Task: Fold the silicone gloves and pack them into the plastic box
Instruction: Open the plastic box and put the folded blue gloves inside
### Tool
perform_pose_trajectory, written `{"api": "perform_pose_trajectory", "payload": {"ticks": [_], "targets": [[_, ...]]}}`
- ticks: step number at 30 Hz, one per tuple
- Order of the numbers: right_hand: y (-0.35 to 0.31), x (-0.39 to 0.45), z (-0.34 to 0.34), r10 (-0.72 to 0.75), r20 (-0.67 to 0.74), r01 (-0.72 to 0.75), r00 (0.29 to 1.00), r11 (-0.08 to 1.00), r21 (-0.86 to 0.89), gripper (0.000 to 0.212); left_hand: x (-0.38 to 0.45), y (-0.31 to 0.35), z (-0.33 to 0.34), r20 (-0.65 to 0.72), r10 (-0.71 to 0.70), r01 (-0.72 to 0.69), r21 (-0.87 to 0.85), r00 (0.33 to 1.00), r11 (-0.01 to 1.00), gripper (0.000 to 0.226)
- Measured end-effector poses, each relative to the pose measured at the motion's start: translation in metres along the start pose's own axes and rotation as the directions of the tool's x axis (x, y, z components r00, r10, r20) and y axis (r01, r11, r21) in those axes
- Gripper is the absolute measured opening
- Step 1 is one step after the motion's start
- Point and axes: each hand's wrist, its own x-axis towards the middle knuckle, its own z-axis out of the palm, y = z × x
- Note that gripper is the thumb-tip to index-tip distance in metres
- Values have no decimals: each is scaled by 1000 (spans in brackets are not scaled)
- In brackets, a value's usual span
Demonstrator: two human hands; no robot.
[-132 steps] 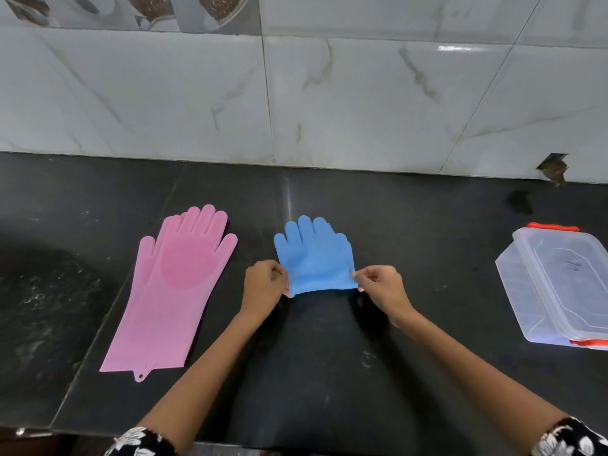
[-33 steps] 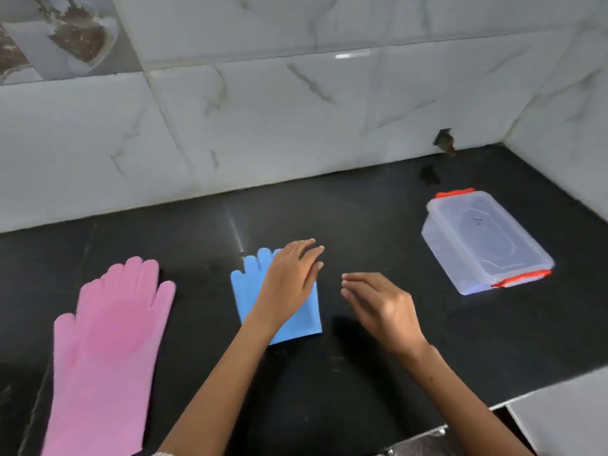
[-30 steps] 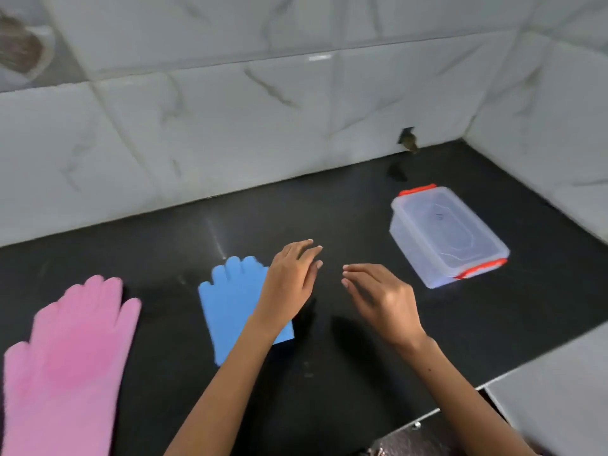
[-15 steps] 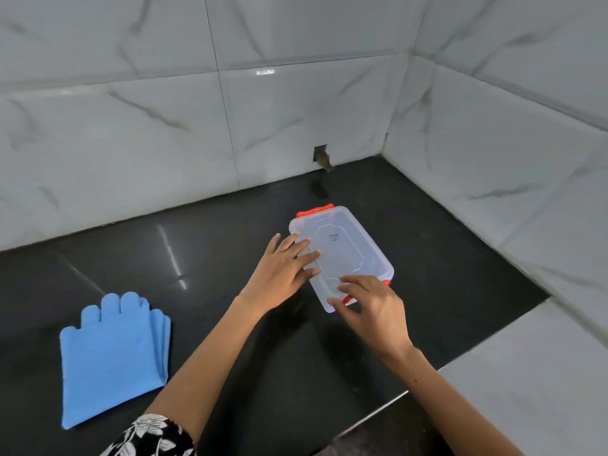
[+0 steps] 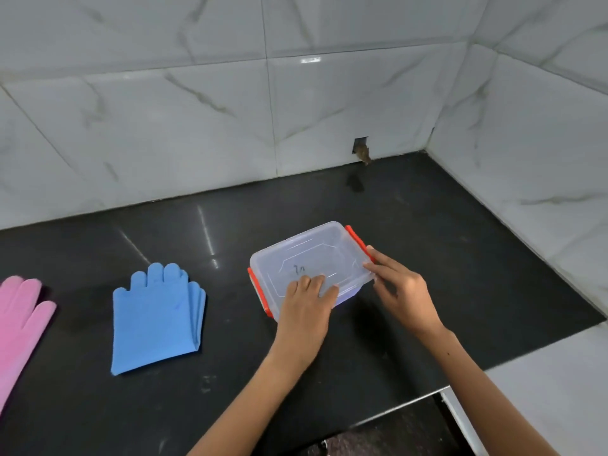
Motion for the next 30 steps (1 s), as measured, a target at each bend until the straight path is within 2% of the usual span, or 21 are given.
{"api": "perform_pose_trajectory", "payload": {"ticks": [3, 6, 8, 10, 11, 14, 17, 20, 24, 28, 30], "targets": [[-5, 6, 6, 72, -126, -58, 989, 992, 109, 17, -6, 4, -3, -41, -17, 17, -2, 999, 1000, 41], [-11, 14, 7, 277, -214, -230, 937, 948, 219, 7, -7, 2, -6, -67, -6, 6, 3, 998, 1000, 48], [-13, 22, 9, 423, -206, -359, 883, 889, 286, 15, -9, -2, -4, -85, 0, 1, 16, 996, 1000, 50], [-13, 29, 12, 495, -145, -438, 857, 847, 300, 29, -10, -3, -1, -107, 2, 1, 26, 994, 1000, 51], [-14, 31, 13, 506, -106, -460, 856, 838, 294, 28, -11, -3, 0, -119, 4, -1, 23, 993, 1000, 52], [-16, 37, 14, 524, -30, -498, 851, 823, 272, 10, -13, -5, 3, -149, 13, -11, 15, 989, 1000, 56], [-16, 39, 18, 527, -34, -515, 849, 841, 168, 26, -13, -11, 3, -171, 23, -23, 6, 985, 1000, 57], [-20, 37, 23, 523, -68, -520, 850, 852, 58, 31, -12, -17, 2, -201, 29, -32, -11, 979, 999, 54], [-18, 37, 25, 565, -75, -558, 821, 824, 101, 34, -10, -19, 3, -235, 45, -47, -3, 971, 999, 54], [-1, 34, 22, 690, 74, -690, 720, 700, 181, 38, -10, -21, 4, -249, 56, -56, 10, 967, 998, 53], [2, 30, 22, 677, 119, -687, 726, 718, 113, 40, -10, -21, 6, -256, 48, -46, 13, 966, 999, 52]]}}
